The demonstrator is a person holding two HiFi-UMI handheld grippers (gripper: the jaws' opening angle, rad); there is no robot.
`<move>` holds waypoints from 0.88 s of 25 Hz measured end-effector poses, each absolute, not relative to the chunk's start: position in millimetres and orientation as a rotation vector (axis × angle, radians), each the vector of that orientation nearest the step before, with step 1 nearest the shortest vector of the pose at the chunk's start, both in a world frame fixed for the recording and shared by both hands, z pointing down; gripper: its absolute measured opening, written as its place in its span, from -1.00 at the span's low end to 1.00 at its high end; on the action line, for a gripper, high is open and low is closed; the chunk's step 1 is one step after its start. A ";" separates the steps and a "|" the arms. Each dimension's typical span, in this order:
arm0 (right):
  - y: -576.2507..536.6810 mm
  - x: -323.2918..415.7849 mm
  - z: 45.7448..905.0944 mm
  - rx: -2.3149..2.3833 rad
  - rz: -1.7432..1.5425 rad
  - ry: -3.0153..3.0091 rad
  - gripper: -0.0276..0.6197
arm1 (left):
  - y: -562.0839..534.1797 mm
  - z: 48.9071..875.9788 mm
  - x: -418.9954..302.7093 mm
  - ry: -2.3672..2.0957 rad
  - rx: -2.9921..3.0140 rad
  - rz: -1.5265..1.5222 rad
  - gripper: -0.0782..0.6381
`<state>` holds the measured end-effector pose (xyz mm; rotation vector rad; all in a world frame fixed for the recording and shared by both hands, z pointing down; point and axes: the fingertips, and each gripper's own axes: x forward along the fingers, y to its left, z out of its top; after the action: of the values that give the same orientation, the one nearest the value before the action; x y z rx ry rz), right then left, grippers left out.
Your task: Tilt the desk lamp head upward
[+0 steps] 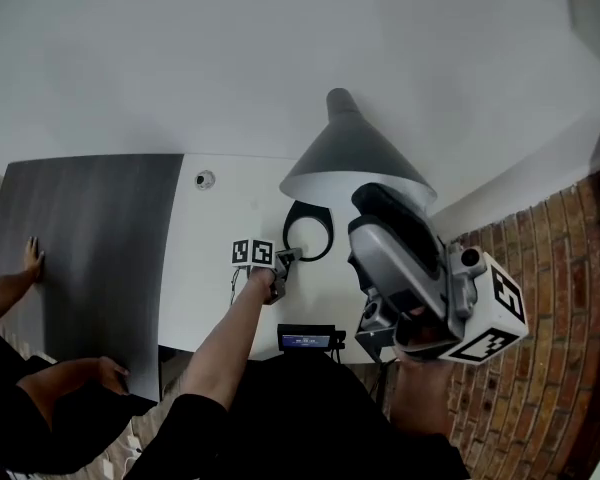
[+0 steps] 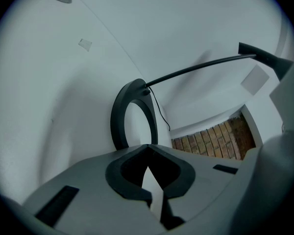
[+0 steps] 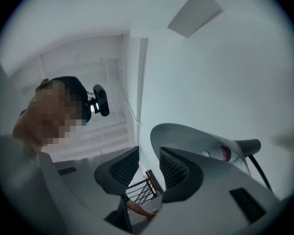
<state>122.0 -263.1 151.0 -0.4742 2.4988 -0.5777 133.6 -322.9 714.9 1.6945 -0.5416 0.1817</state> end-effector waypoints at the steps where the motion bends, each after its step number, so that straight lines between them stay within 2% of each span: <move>1: -259.6 123.6 159.8 -0.480 -0.584 2.523 -0.50 | -323.9 714.8 132.5 -0.553 1.686 0.158 -0.76; 8: -256.7 165.3 231.5 -0.594 -0.745 2.522 -0.50 | -319.0 695.5 99.8 -0.636 1.662 -0.047 -0.75; 16: -258.1 185.7 304.0 -0.588 -0.949 2.452 -0.50 | -271.1 597.0 30.8 -0.686 1.700 -0.437 -0.75; 22: -230.9 188.6 340.8 -0.630 -1.063 2.366 -0.50 | -232.0 545.0 -8.7 -0.731 1.796 -0.520 -0.76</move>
<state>188.6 -230.9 340.8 -0.6295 2.3661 -1.0627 -8.7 -232.0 545.0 1.7957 -0.7314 -0.5201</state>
